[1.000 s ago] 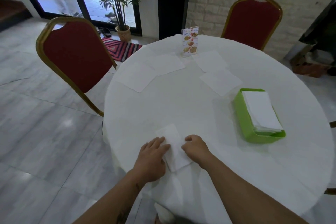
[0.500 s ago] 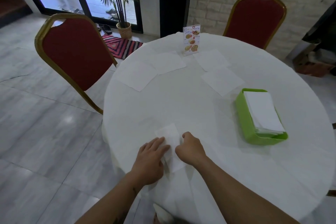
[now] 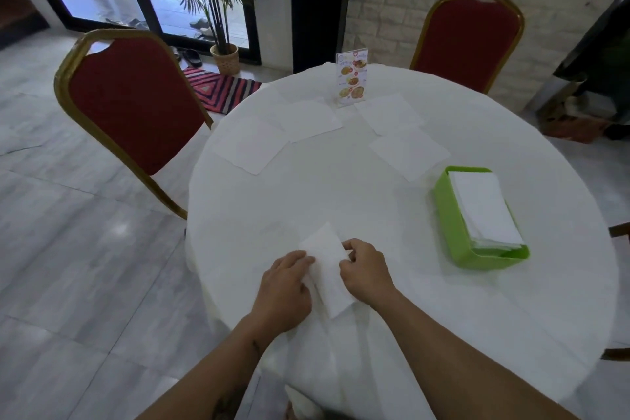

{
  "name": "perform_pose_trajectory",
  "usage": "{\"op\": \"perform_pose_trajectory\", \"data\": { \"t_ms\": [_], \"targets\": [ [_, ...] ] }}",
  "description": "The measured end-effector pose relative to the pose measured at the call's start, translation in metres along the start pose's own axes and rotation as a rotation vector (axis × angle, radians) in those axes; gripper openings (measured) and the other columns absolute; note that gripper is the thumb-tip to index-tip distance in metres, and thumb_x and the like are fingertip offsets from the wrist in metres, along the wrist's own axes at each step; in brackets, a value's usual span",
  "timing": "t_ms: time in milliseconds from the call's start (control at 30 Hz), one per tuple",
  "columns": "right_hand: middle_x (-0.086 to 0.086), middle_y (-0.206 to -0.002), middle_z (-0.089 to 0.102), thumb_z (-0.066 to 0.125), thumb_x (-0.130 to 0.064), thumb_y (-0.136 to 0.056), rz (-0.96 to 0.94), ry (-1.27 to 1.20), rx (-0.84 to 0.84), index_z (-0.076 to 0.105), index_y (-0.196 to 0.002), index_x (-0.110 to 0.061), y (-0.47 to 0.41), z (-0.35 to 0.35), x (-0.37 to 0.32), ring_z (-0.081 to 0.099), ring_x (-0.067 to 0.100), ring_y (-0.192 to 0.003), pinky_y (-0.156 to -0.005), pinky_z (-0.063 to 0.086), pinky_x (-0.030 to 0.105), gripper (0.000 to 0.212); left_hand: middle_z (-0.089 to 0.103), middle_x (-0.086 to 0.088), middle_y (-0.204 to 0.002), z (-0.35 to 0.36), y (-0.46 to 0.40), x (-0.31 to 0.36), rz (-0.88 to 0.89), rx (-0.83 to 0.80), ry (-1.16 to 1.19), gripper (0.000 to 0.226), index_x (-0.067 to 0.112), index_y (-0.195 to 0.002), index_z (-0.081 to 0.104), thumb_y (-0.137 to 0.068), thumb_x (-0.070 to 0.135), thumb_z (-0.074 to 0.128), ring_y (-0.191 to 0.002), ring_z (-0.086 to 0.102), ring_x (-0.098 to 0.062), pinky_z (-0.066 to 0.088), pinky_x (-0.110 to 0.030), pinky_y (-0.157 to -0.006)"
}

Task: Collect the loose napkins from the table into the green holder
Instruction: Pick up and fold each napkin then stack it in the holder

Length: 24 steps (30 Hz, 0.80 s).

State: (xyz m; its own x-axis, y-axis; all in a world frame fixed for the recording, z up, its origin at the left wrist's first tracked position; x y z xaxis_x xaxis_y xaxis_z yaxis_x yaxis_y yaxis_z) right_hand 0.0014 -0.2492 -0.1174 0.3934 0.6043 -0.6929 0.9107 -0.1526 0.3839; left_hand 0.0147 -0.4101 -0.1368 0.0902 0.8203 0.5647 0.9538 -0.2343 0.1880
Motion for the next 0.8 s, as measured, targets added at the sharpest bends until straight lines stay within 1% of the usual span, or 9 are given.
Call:
{"op": "perform_pose_trajectory", "data": {
  "t_ms": [133, 167, 233, 367, 467, 533, 600, 633, 800],
  "targets": [
    [0.003, -0.095, 0.064, 0.049, -0.014, -0.088, -0.128, 0.044, 0.148, 0.054, -0.128, -0.026, -0.001, -0.059, -0.005, 0.063, 0.023, -0.092, -0.08, 0.052, 0.035, 0.042, 0.041, 0.004, -0.148, -0.008, -0.028, 0.038, 0.027, 0.066, 0.071, 0.056, 0.023, -0.138, 0.047, -0.084, 0.008, 0.045, -0.135, 0.036, -0.018, 0.031, -0.035, -0.114],
    [0.002, -0.09, 0.061, 0.048, -0.013, -0.088, -0.156, 0.044, 0.198, 0.052, -0.129, -0.027, -0.001, -0.081, -0.005, 0.063, 0.024, -0.089, -0.08, 0.053, 0.039, 0.044, 0.042, 0.004, -0.146, -0.008, -0.037, 0.055, 0.055, 0.08, 0.089, 0.055, 0.022, -0.137, 0.048, -0.084, 0.007, 0.047, -0.134, 0.037, -0.018, 0.032, -0.035, -0.113],
    [0.002, -0.078, 0.058, 0.048, -0.01, -0.088, -0.206, 0.029, 0.283, 0.048, -0.129, -0.028, -0.001, -0.117, -0.009, 0.061, 0.023, -0.077, -0.073, 0.053, 0.042, 0.045, 0.044, 0.004, -0.144, -0.013, -0.051, 0.081, 0.093, 0.107, 0.134, 0.055, 0.021, -0.136, 0.048, -0.084, 0.005, 0.048, -0.132, 0.039, -0.017, 0.034, -0.033, -0.111],
    [0.001, -0.067, 0.055, 0.047, -0.006, -0.087, -0.226, -0.017, 0.458, 0.05, -0.116, -0.032, -0.003, -0.206, 0.006, 0.056, 0.021, -0.064, -0.062, 0.045, 0.038, 0.039, 0.044, 0.004, -0.143, -0.01, -0.084, 0.157, 0.183, 0.09, 0.227, 0.055, 0.018, -0.137, 0.047, -0.084, 0.004, 0.048, -0.13, 0.042, -0.016, 0.032, -0.023, -0.105],
    [-0.003, -0.067, 0.055, 0.046, -0.001, -0.086, -0.155, -0.095, 0.507, 0.059, -0.092, -0.027, -0.017, -0.25, 0.039, 0.05, 0.011, -0.057, -0.055, 0.039, 0.028, 0.03, 0.04, 0.004, -0.146, 0.001, -0.102, 0.204, 0.191, 0.033, 0.244, 0.057, 0.019, -0.14, 0.044, -0.085, 0.007, 0.047, -0.133, 0.039, -0.016, 0.032, -0.029, -0.111],
    [-0.002, -0.086, 0.067, 0.047, 0.0, -0.086, -0.078, -0.094, 0.496, 0.066, -0.084, -0.024, -0.028, -0.264, 0.067, 0.06, 0.008, -0.073, -0.065, 0.04, 0.021, 0.031, 0.038, 0.001, -0.149, 0.016, -0.108, 0.227, 0.203, -0.027, 0.217, 0.059, 0.017, -0.143, 0.041, -0.085, 0.009, 0.048, -0.136, 0.037, -0.018, 0.03, -0.032, -0.114],
    [-0.001, -0.106, 0.068, 0.049, -0.002, -0.087, 0.011, -0.042, 0.442, 0.072, -0.093, -0.019, -0.036, -0.267, 0.094, 0.063, 0.016, -0.097, -0.077, 0.043, 0.022, 0.029, 0.037, -0.001, -0.15, 0.034, -0.109, 0.244, 0.207, -0.078, 0.161, 0.06, 0.016, -0.144, 0.039, -0.085, 0.01, 0.049, -0.137, 0.037, -0.02, 0.029, -0.031, -0.114],
    [-0.001, -0.112, 0.067, 0.051, -0.004, -0.086, 0.049, -0.008, 0.41, 0.073, -0.1, -0.018, -0.04, -0.267, 0.105, 0.063, 0.019, -0.102, -0.081, 0.043, 0.023, 0.03, 0.037, -0.002, -0.151, 0.042, -0.109, 0.25, 0.2, -0.098, 0.137, 0.061, 0.015, -0.144, 0.038, -0.085, 0.01, 0.048, -0.137, 0.036, -0.02, 0.029, -0.031, -0.114],
    [0.002, -0.124, 0.063, 0.053, -0.01, -0.082, 0.054, 0.096, 0.269, 0.069, -0.117, -0.02, -0.053, -0.267, 0.124, 0.061, 0.023, -0.109, -0.084, 0.046, 0.027, 0.039, 0.031, -0.001, -0.155, 0.073, -0.107, 0.27, 0.179, -0.144, 0.034, 0.06, 0.017, -0.146, 0.035, -0.087, 0.009, 0.045, -0.141, 0.031, -0.02, 0.023, -0.03, -0.116]
  ]
}}
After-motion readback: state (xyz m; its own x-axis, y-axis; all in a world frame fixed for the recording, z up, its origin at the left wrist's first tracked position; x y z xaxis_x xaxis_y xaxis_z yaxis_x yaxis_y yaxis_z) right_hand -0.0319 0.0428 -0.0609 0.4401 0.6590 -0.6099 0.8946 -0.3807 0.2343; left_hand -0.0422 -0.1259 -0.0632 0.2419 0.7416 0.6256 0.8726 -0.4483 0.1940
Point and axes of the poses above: each hand's wrist, its own y-axis away from the middle knuckle, its own z-axis out of the palm, x = y × z, the point moved 8 cm from there along -y, towards the middle knuckle
